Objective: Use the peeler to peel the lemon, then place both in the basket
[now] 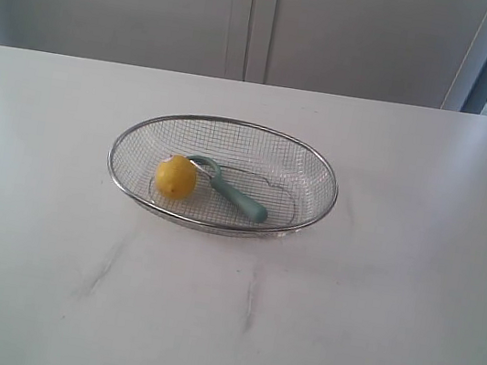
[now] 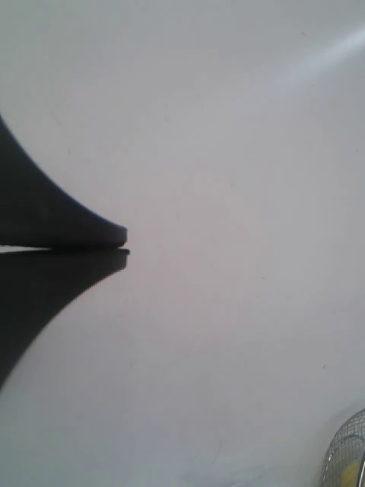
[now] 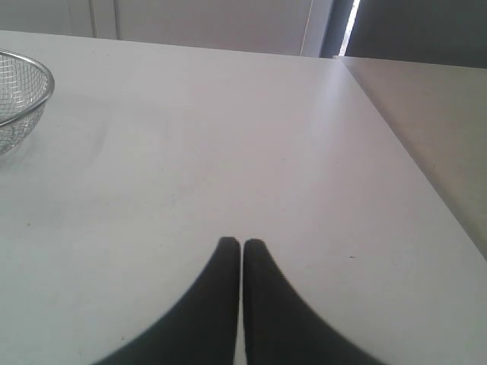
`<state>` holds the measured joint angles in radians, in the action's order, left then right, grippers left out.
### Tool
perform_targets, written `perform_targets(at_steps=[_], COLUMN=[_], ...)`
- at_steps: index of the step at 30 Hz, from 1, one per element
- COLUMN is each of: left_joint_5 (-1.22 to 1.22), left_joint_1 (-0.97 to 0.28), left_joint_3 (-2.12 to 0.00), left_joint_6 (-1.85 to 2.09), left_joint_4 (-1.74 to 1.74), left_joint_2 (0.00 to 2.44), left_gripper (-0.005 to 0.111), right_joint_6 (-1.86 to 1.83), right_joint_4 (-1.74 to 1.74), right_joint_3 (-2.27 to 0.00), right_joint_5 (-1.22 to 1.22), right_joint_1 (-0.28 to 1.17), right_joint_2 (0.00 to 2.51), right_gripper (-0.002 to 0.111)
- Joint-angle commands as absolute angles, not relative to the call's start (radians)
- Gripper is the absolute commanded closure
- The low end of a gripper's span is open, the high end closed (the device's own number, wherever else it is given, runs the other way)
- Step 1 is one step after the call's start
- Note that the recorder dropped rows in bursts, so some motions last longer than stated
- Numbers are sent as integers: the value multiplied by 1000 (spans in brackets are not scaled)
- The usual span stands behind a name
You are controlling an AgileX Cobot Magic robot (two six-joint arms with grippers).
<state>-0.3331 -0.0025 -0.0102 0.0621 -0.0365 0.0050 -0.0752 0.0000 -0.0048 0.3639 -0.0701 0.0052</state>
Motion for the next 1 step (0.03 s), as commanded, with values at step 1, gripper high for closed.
perform_targets(at_steps=[1], left_joint_5=[-336], left_joint_1=[-1], left_joint_3=[0], left_joint_6=[53], left_joint_4=[-48], left_joint_2=[0], left_gripper=[107], right_joint_6=[-81], right_joint_4=[0], right_joint_3=[0], right_joint_5=[351], right_joint_1=[-68], right_joint_2=[0], right_gripper=[106])
